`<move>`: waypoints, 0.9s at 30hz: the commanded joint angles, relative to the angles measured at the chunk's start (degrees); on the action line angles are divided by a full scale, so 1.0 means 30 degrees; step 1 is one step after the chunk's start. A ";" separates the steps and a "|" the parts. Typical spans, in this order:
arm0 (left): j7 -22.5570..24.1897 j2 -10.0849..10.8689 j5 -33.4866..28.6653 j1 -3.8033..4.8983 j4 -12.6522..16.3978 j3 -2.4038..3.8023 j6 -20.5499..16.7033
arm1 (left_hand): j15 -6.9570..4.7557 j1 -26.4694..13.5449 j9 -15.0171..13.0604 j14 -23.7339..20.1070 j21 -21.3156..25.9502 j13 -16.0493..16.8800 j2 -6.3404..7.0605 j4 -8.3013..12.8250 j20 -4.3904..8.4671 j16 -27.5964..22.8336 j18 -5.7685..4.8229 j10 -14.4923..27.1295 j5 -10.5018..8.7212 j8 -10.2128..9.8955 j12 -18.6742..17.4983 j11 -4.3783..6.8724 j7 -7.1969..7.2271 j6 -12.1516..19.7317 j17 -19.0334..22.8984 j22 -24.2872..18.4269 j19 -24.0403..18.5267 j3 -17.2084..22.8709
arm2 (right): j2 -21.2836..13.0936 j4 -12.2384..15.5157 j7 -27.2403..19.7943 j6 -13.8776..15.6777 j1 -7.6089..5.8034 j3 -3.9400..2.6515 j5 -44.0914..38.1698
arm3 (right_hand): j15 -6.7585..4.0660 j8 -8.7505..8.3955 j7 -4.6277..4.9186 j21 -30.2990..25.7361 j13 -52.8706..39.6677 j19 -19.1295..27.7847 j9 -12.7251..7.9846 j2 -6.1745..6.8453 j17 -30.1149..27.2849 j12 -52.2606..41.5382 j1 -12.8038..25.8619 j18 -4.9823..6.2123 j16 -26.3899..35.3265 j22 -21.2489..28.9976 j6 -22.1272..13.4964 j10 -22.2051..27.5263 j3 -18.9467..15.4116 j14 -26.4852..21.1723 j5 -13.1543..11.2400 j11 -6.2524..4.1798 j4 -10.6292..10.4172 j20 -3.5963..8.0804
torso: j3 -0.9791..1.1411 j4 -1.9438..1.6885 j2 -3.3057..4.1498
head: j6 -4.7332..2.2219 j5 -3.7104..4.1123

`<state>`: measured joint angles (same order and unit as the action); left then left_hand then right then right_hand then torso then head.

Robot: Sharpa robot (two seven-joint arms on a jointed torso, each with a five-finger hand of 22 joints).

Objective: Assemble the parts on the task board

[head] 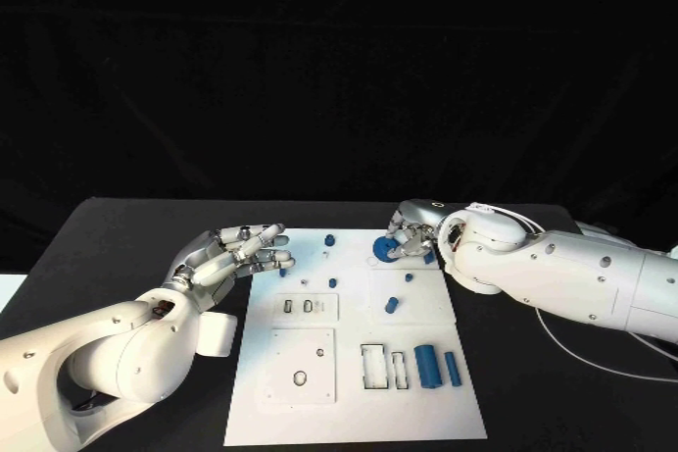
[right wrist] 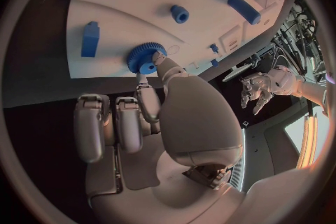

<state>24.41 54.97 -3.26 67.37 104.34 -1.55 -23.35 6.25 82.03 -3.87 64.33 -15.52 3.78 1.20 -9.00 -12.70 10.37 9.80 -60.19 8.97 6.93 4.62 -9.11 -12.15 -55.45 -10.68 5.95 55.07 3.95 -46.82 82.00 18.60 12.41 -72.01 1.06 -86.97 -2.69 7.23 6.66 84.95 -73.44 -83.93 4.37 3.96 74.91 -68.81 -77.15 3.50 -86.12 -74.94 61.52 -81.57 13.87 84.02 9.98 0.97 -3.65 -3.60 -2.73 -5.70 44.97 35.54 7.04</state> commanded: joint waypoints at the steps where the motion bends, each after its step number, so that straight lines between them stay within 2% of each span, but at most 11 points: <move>1: 0.0096 -0.0015 -0.0033 0.0020 0.0005 0.0014 0.0394 | 0.0107 -0.0066 0.0009 0.0034 0.0091 0.0024 -0.0189 0.0087 -0.0061 -0.0077 0.0238 -0.0025 -0.0062 -0.0078 -0.0070 -0.0113 -0.0090 -0.0010 -0.0020 -0.0025 0.0092 -0.0004 | -0.0014 0.0630 0.0356 0.1818 0.0002 -0.0002 -0.0791 | -0.0126 0.0116 -0.0236 0.0131 0.0023 -0.0407 0.0161 -0.0455 0.2478 0.0034 0.0070 -0.0396 -0.0062 -0.1276 0.0418 -0.0047 0.0226 0.1527 0.0337 -0.0002 -0.0019 0.0176 | -0.0005 -0.0007 -0.0003 | -0.0043 -0.0033; 5: 0.0097 -0.0014 -0.0033 0.0020 -0.0014 0.0014 0.0402 | 0.0107 -0.0066 0.0009 0.0034 0.0091 0.0024 -0.0189 0.0087 -0.0061 -0.0077 0.0238 -0.0025 -0.0062 -0.0078 -0.0070 -0.0113 -0.0090 -0.0010 -0.0020 -0.0025 0.0092 -0.0004 | 0.0138 0.1361 0.0544 0.2348 -0.0036 -0.0007 -0.1241 | -0.0101 0.0040 -0.0194 0.0205 0.0017 -0.0480 0.0128 -0.0277 0.2468 0.0124 0.0462 -0.0431 -0.0057 -0.1442 0.0345 -0.0032 0.0268 0.1523 0.0426 0.0032 -0.0147 0.0173 | -0.0010 -0.0028 -0.0012 | -0.0087 -0.0079; 10: 0.0096 -0.0020 -0.0034 0.0020 -0.0039 0.0014 0.0408 | 0.0104 -0.0052 0.0008 0.0043 0.0097 0.0024 -0.0212 0.0104 -0.0059 -0.0092 0.0239 -0.0034 -0.0103 -0.0085 -0.0082 -0.0108 -0.0085 -0.0015 -0.0034 -0.0032 0.0101 0.0006 | 0.0694 0.1894 0.0657 0.2370 -0.0055 -0.0009 -0.1705 | -0.0085 -0.0023 -0.0173 0.0234 0.0023 -0.0505 0.0100 -0.0039 0.2435 0.0226 0.0797 -0.0443 -0.0041 -0.1506 0.0294 -0.0013 0.0272 0.1515 0.0537 0.0053 -0.0258 0.0157 | -0.0011 -0.0067 0.0007 | -0.0067 -0.0151; 12: 0.0093 -0.0024 -0.0034 0.0020 -0.0045 0.0014 0.0411 | 0.0104 -0.0052 0.0008 0.0043 0.0097 0.0024 -0.0212 0.0104 -0.0059 -0.0092 0.0239 -0.0034 -0.0103 -0.0085 -0.0082 -0.0108 -0.0085 -0.0015 -0.0034 -0.0032 0.0101 0.0006 | 0.1056 0.1945 0.0716 0.2314 -0.0059 -0.0007 -0.1921 | -0.0084 -0.0033 -0.0169 0.0236 0.0032 -0.0507 0.0096 0.0000 0.2434 0.0252 0.0827 -0.0444 -0.0040 -0.1511 0.0283 -0.0005 0.0276 0.1514 0.0533 0.0056 -0.0261 0.0155 | -0.0011 -0.0046 0.0007 | -0.0043 -0.0192; 23: 0.0075 -0.0055 -0.0035 0.0020 -0.0040 0.0014 0.0447 | 0.0104 -0.0052 0.0008 0.0043 0.0097 0.0024 -0.0212 0.0104 -0.0059 -0.0092 0.0239 -0.0034 -0.0103 -0.0085 -0.0082 -0.0108 -0.0085 -0.0015 -0.0034 -0.0032 0.0101 0.0006 | 0.2865 0.1066 0.0877 0.1825 0.0088 0.0056 -0.2291 | -0.0073 -0.0073 -0.0150 0.0265 0.0097 -0.0535 0.0078 0.0092 0.2375 0.0397 0.0940 -0.0457 -0.0010 -0.1582 0.0245 0.0049 0.0310 0.1501 0.0477 0.0071 -0.0290 0.0147 | -0.0012 -0.0041 0.0009 | 0.0023 -0.0377; 27: 0.0064 -0.0045 -0.0035 0.0020 -0.0035 0.0014 0.0457 | 0.0104 -0.0052 0.0008 0.0043 0.0097 0.0024 -0.0212 0.0104 -0.0059 -0.0092 0.0239 -0.0034 -0.0103 -0.0085 -0.0082 -0.0108 -0.0085 -0.0015 -0.0034 -0.0032 0.0101 0.0006 | 0.3322 0.0677 0.0873 0.1691 0.0167 0.0083 -0.2304 | -0.0061 -0.0105 -0.0131 0.0266 0.0116 -0.0535 0.0064 0.0131 0.2358 0.0460 0.1033 -0.0458 -0.0001 -0.1585 0.0209 0.0071 0.0326 0.1497 0.0459 0.0086 -0.0331 0.0139 | -0.0004 0.0003 0.0016 | 0.0030 -0.0465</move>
<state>24.34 54.92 -3.27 67.38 104.13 -1.56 -23.19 6.25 82.02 -3.87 64.33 -15.52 3.78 1.21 -9.00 -12.70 10.37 9.80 -60.19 8.93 6.93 4.63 -9.11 -12.15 -55.46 -10.72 5.91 55.07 3.95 -37.26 84.43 20.67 18.22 -71.57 1.30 -92.50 -2.68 6.81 6.65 85.42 -73.16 -84.11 4.21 4.31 74.94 -67.64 -74.54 2.61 -86.11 -74.92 61.54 -81.61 14.90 84.03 11.44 0.95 -4.20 -3.41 -2.77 -5.80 45.01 35.60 5.81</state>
